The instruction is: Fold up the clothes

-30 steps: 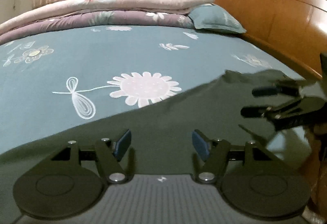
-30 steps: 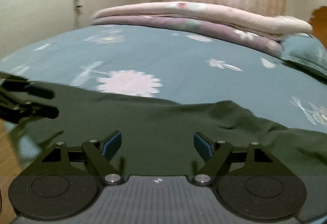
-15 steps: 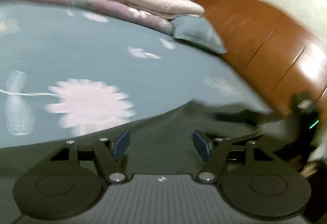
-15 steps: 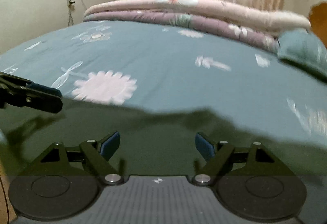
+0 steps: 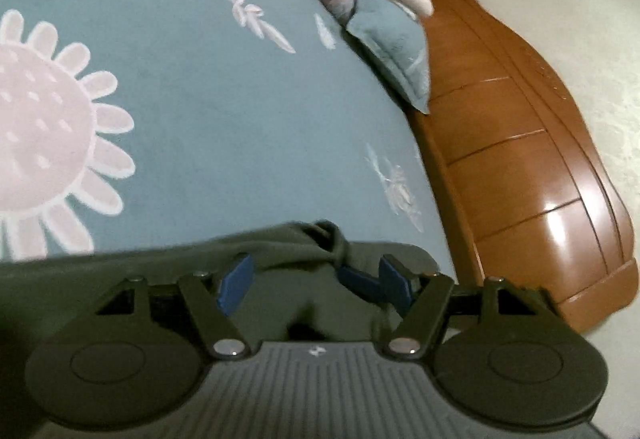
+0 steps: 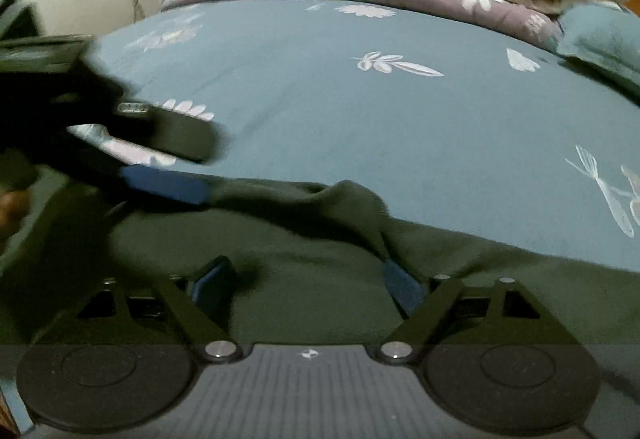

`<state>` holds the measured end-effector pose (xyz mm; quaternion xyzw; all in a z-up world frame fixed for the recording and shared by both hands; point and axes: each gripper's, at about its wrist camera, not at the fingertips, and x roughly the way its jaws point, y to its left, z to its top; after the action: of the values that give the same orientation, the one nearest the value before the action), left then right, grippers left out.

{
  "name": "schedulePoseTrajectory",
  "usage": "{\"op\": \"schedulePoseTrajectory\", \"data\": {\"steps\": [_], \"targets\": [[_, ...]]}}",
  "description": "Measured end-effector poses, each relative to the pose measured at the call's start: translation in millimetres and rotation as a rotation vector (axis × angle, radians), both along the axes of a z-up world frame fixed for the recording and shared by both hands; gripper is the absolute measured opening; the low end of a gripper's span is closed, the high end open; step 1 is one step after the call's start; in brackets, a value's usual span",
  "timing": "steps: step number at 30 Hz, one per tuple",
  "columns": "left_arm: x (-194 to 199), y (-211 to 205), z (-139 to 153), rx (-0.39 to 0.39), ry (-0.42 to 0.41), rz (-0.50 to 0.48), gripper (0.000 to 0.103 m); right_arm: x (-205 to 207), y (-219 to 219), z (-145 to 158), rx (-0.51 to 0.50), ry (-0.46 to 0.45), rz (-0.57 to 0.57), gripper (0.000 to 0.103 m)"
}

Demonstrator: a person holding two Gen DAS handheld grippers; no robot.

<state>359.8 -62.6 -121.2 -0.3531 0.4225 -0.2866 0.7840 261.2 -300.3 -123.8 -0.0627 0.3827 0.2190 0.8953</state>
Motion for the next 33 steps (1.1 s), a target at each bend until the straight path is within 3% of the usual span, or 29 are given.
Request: {"op": "schedulePoseTrajectory", "data": {"steps": [5, 9, 12, 16, 21, 24, 29, 33], "targets": [[9.1, 5.7, 12.8, 0.061, -0.041, 0.088, 0.068, 2.4, 1.2, 7.0, 0.01, -0.008, 0.011, 0.094], [-1.2, 15.7, 24.5, -0.015, -0.059, 0.091, 0.07, -2.0, 4.5, 27.9, 0.054, -0.045, 0.052, 0.094], [-4.5, 17.2, 27.2, -0.042, -0.051, 0.095, 0.071, 8.5, 14.7, 27.3, 0.077, -0.042, 0.107, 0.095], [9.1, 9.5, 28.8, -0.083, -0.031, 0.072, 0.071, 40.6, 21.8, 4.5, 0.047, 0.003, 0.098, 0.095], [26.1, 0.0, 30.9, -0.136, -0.006, 0.042, 0.075, 20.3, 9.2, 33.8, 0.044, -0.067, 0.116, 0.098], [36.3, -5.8, 32.1, -0.167, 0.009, 0.025, 0.075, 8.1, -4.9, 32.3, 0.089, -0.005, 0.113, 0.098], [59.7, -37.5, 11.1, -0.17, 0.105, -0.063, 0.075, -4.2, -19.6, 11.1, 0.095, 0.078, 0.062, 0.098], [66.6, -50.9, 1.0, -0.158, 0.165, -0.109, 0.075, -8.0, -27.6, 9.9, 0.141, 0.078, 0.03, 0.098]]}}
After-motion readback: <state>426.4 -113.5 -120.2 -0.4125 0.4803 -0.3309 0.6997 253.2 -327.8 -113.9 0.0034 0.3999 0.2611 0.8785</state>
